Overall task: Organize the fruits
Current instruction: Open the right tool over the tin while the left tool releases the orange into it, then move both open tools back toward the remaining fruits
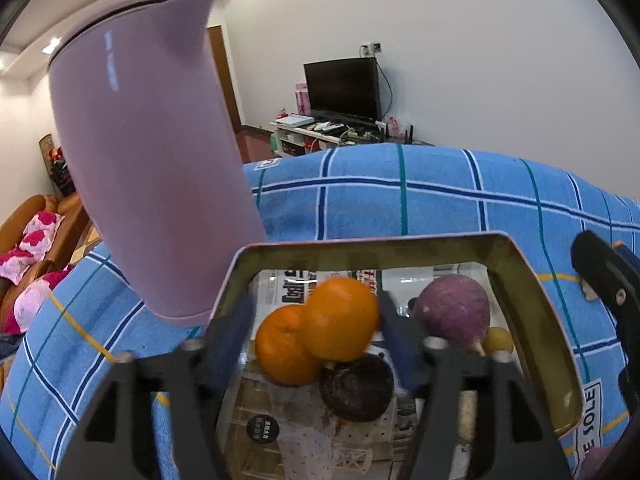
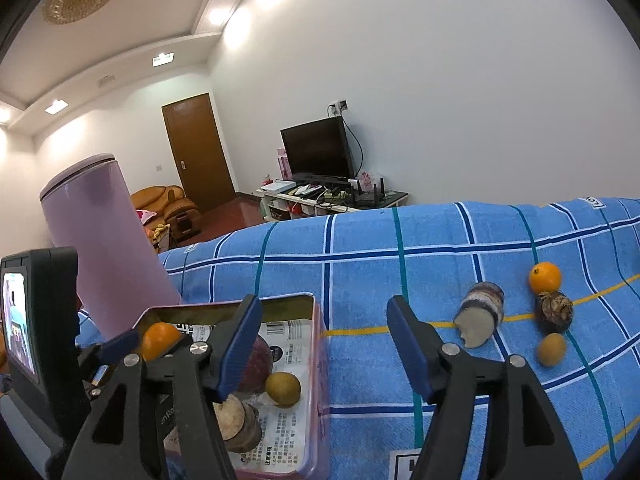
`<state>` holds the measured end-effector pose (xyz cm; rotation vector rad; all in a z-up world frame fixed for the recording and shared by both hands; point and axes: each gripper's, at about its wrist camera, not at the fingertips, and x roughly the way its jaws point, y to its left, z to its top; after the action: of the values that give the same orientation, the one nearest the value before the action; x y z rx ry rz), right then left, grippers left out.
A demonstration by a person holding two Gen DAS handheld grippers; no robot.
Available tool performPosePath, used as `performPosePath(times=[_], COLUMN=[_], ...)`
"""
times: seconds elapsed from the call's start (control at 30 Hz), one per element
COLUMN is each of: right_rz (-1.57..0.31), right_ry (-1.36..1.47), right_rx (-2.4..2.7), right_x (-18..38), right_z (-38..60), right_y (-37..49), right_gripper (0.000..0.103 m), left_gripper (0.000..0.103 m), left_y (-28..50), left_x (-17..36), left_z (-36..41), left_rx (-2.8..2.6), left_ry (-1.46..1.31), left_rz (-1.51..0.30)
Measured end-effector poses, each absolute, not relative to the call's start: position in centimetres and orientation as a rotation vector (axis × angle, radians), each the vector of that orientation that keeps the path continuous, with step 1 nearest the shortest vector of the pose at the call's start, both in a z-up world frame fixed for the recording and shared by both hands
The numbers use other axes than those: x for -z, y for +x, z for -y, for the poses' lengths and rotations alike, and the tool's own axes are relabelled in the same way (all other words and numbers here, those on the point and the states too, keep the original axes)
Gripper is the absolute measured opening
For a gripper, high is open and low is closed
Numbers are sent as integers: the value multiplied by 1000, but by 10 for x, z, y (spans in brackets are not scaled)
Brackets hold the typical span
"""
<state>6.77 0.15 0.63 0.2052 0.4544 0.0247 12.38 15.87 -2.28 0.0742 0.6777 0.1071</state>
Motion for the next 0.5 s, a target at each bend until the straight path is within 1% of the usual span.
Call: performPosePath(times=[0.03, 0.1, 0.13, 0.17, 0.23, 0.5], right_rz=[-448, -436, -431, -425, -416, -401], right_ry=[200, 195, 194, 195, 199, 209], right_rx=[-21, -6, 1, 8, 20, 75], right_x=[-7, -7, -8, -8, -9, -9], right_z=[-2, -2, -2, -1, 2, 14], right_y=[66, 64, 63, 61, 58, 50], right_gripper=[69, 76, 77, 78, 78, 78], left_gripper=[78, 86, 96, 101, 103, 103], left_y=[123, 122, 120, 118, 113, 99], left_x=[22, 21, 20, 18, 13, 0], left_z=[-160, -160, -160, -160, -161, -161], left_rx=[-106, -112, -118, -124, -126, -105], left_ry=[65, 57, 53, 47, 34, -11], left_rz=[-672, -657, -647, -629, -593, -502])
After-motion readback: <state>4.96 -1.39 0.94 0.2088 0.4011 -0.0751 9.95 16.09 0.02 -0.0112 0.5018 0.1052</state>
